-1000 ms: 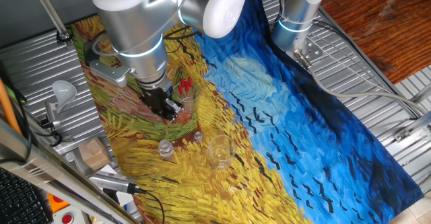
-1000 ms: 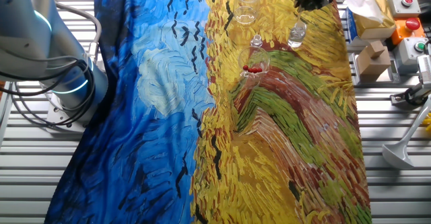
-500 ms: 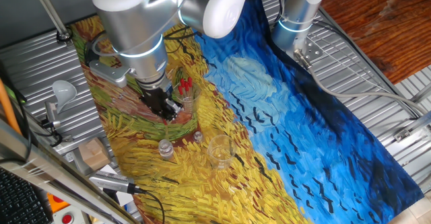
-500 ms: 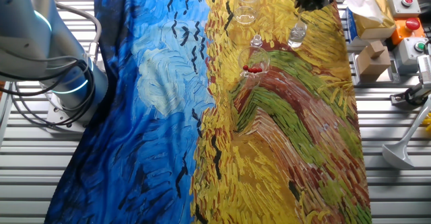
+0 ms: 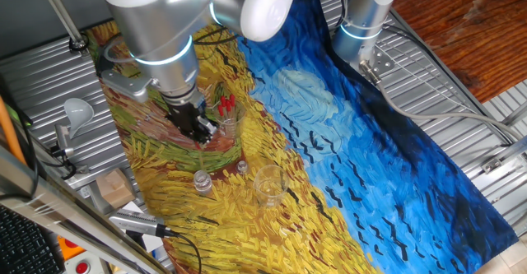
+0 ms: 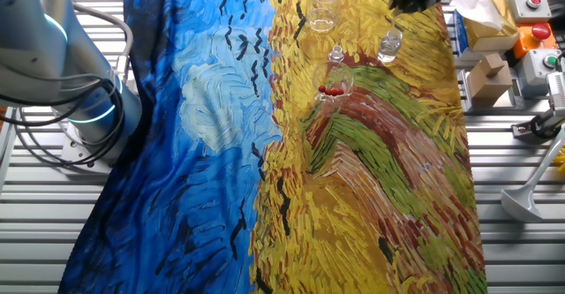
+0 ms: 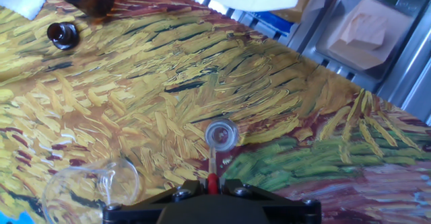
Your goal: Transfer liquid using a dropper
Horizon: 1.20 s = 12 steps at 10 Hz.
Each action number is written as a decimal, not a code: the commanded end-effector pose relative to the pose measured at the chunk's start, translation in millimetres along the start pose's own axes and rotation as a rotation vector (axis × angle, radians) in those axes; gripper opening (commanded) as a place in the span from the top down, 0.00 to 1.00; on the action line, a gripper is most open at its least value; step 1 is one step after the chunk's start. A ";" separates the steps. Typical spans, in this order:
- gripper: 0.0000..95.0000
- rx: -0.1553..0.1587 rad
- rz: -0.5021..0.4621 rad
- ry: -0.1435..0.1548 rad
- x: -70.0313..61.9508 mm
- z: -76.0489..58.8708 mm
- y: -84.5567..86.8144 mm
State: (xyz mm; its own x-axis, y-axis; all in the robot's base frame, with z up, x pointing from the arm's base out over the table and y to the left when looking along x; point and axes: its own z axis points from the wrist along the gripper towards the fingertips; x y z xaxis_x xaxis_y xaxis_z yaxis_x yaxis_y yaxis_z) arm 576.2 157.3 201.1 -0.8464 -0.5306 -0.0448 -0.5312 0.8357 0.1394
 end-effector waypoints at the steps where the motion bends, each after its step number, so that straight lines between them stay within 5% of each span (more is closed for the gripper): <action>1: 1.00 -0.004 -0.005 0.004 0.7 -4.5 -1.8; 4: 1.00 -0.009 -0.005 0.012 2.6 -8.2 0.0; 8: 1.00 -0.011 0.051 0.001 30.7 0.5 22.4; 12: 1.00 -0.004 0.059 0.008 30.7 0.5 22.4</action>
State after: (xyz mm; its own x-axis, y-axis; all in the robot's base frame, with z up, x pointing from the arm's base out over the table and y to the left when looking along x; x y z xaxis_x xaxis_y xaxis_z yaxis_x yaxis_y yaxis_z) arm 540.2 161.4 202.4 -0.8771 -0.4797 -0.0219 -0.4776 0.8666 0.1447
